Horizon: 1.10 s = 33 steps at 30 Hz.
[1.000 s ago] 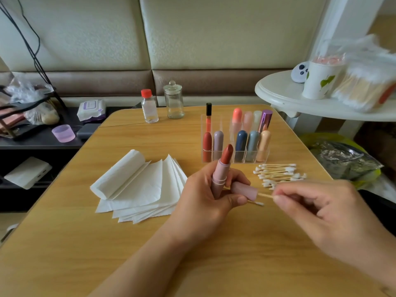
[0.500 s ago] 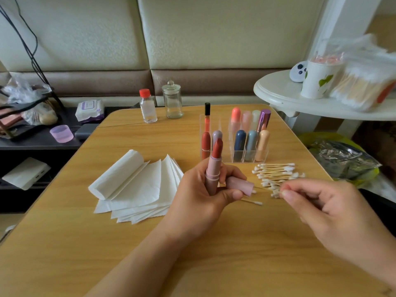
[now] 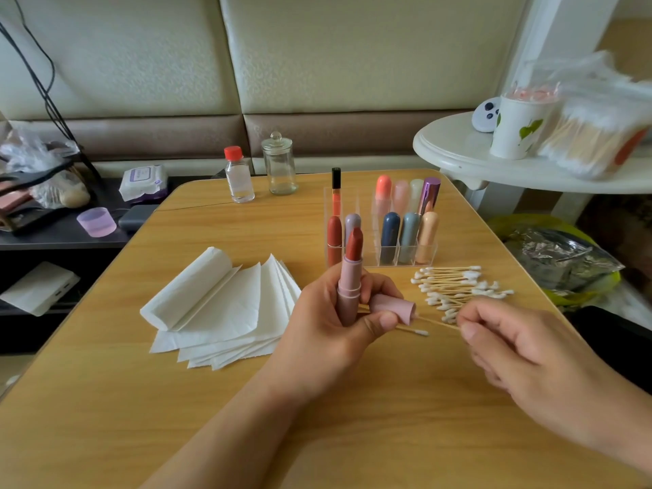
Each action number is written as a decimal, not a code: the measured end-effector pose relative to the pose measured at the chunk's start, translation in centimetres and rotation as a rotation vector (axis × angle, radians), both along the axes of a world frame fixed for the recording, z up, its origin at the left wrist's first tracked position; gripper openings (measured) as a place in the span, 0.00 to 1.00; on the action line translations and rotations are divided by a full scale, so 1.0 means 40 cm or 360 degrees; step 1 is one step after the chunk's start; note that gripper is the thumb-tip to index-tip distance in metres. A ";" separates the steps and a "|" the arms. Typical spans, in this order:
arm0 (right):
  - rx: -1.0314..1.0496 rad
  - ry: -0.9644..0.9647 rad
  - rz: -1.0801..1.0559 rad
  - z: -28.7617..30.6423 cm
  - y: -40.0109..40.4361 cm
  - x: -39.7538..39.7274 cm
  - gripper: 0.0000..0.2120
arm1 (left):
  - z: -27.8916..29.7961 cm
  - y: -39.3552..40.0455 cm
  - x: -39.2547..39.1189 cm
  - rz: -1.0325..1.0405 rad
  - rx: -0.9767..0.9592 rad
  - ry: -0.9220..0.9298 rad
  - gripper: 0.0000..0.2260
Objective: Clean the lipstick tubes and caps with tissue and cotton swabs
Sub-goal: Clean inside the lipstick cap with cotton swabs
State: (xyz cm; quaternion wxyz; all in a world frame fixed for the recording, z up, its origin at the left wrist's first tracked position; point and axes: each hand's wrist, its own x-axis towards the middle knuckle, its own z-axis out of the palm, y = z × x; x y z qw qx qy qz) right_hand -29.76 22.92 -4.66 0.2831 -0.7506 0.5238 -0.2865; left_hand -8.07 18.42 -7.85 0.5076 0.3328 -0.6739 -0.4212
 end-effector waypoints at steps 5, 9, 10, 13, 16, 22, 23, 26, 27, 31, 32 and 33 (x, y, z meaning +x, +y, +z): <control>-0.0299 0.0362 0.0013 0.007 0.006 0.006 0.10 | -0.004 0.002 -0.004 -0.0093 0.0096 0.0140 0.09; -0.0566 0.0611 -0.0024 -0.006 0.003 0.008 0.10 | 0.001 0.004 -0.009 -0.0089 0.0060 0.0129 0.15; -0.0597 0.0643 -0.0023 -0.008 0.003 0.012 0.09 | 0.001 0.005 -0.010 -0.0077 0.0058 0.0119 0.15; -0.0624 0.0579 0.0091 -0.011 0.004 0.028 0.08 | -0.002 0.005 -0.012 -0.0052 0.0052 0.0080 0.10; -0.0691 0.0531 0.0049 -0.016 -0.011 0.025 0.12 | 0.002 0.006 -0.009 -0.0047 0.0042 0.0104 0.12; -0.0730 0.0587 0.0100 -0.041 -0.015 0.029 0.12 | 0.004 0.002 -0.003 0.0015 0.0012 0.0095 0.15; -0.0724 0.0527 0.0144 -0.037 -0.016 0.029 0.12 | 0.006 0.004 -0.004 0.0004 0.0025 0.0090 0.15; -0.0716 0.0320 0.0031 -0.023 -0.030 0.016 0.13 | 0.011 0.007 -0.009 -0.0019 0.0041 0.0088 0.14; -0.0725 0.0344 0.0000 -0.025 -0.033 0.015 0.14 | 0.013 0.007 -0.011 -0.0012 0.0042 0.0087 0.15; -0.0712 0.0431 0.0161 -0.051 -0.023 0.024 0.15 | 0.014 0.006 -0.006 -0.0002 0.0022 0.0063 0.19; -0.0706 0.0385 0.0155 -0.044 -0.022 0.024 0.14 | 0.012 0.006 -0.005 -0.0007 0.0018 0.0066 0.18; -0.0689 0.0320 0.0124 -0.035 -0.023 0.024 0.13 | 0.011 0.007 -0.005 -0.0003 0.0012 0.0066 0.17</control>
